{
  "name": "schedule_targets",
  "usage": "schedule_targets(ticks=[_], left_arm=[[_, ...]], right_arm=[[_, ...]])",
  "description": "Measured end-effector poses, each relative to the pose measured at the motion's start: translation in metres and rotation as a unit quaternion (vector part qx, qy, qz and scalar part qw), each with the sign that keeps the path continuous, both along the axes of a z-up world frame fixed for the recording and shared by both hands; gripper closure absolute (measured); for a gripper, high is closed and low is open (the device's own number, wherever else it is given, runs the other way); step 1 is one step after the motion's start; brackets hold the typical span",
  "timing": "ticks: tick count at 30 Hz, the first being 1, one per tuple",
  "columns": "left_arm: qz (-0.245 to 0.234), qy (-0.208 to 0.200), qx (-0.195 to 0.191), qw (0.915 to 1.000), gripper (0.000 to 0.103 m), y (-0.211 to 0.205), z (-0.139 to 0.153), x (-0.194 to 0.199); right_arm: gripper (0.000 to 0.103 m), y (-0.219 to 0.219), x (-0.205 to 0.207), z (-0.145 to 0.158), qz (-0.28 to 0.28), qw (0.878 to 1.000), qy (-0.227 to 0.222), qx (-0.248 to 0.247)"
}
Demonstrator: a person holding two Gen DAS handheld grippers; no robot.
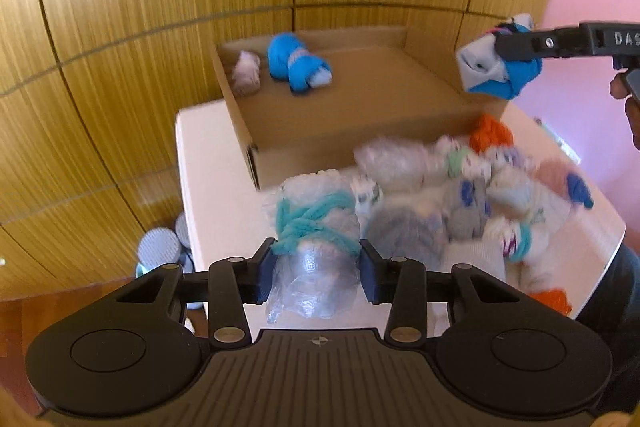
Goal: Organize objects
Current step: 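Grasp the blue-pink sock with the right gripper while the left grasps the plastic-wrapped bundle, then place both held bundles in the tray beside the others and release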
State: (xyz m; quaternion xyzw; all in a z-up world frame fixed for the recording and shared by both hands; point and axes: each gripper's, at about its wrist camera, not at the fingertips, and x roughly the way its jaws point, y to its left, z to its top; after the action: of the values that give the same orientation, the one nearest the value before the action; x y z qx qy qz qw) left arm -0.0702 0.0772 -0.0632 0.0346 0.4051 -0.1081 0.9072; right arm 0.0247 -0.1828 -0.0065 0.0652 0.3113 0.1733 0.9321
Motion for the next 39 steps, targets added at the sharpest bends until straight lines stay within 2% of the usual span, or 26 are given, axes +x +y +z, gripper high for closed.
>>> schedule_targets(ticks=[8, 15, 22, 28, 33, 37, 39], left_arm=[[-0.014, -0.023, -0.018, 0.9995, 0.054, -0.012, 0.045, 0.056], [-0.022, -0.009, -0.056, 0.9981, 0.054, -0.042, 0.058, 0.134], [-0.026, 0.012, -0.051, 0.9983, 0.054, -0.086, 0.035, 0.216], [0.007, 0.048, -0.038, 0.9981, 0.054, -0.095, 0.004, 0.267], [0.039, 0.070, -0.035, 0.9961, 0.053, -0.091, -0.012, 0.288], [0.052, 0.082, -0.027, 0.9949, 0.053, -0.088, -0.020, 0.297], [0.055, 0.085, -0.025, 0.9946, 0.053, -0.086, -0.023, 0.300]], right_arm=[[0.038, -0.021, 0.039, 0.016, -0.023, 1.000, -0.006, -0.020], [0.038, -0.028, 0.082, 0.012, -0.031, 0.998, -0.005, -0.049], [0.038, -0.034, 0.130, -0.015, -0.033, 0.996, 0.023, -0.074], [0.038, -0.037, 0.167, -0.044, 0.021, 0.991, 0.061, -0.116], [0.038, -0.028, 0.194, -0.061, 0.066, 0.985, 0.078, -0.139], [0.038, -0.011, 0.215, -0.071, 0.098, 0.981, 0.088, -0.145], [0.038, 0.002, 0.221, -0.075, 0.116, 0.975, 0.090, -0.164]])
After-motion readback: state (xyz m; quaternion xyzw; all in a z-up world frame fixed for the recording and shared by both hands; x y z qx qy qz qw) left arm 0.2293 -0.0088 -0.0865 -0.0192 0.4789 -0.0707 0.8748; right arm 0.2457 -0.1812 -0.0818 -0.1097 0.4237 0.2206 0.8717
